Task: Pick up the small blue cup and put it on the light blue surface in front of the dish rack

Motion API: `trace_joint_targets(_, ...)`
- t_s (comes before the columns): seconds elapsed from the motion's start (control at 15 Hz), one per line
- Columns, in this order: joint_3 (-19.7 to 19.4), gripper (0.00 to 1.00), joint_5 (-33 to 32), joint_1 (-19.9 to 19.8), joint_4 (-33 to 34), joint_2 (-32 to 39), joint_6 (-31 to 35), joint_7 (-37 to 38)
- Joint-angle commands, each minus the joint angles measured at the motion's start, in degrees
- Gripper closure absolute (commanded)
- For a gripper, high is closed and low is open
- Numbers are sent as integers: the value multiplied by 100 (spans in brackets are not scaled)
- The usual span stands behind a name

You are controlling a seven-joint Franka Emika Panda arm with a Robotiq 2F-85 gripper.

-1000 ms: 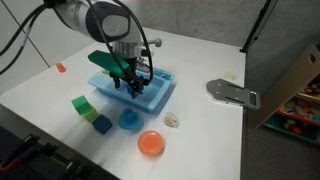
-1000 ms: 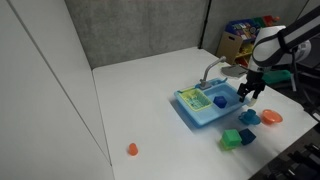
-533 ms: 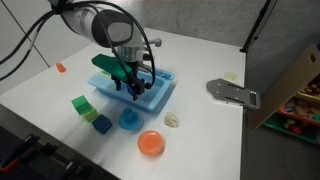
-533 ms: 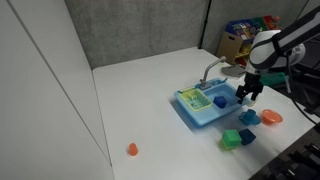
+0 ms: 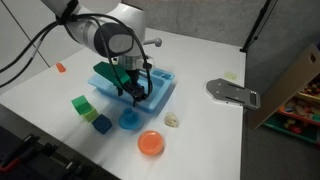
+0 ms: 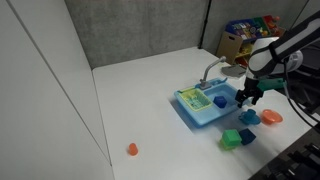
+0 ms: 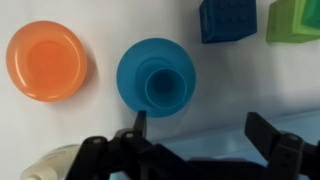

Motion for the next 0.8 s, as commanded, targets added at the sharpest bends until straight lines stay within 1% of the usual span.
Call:
trace_joint_targets(0.0, -22, 0, 45, -29, -67, 119, 262, 203)
trace_joint_targets(0.33, -191, 0, -428, 118, -251, 168, 702, 141)
trace_joint_targets(0.73, -338, 0, -1126, 226, -393, 150, 725, 63)
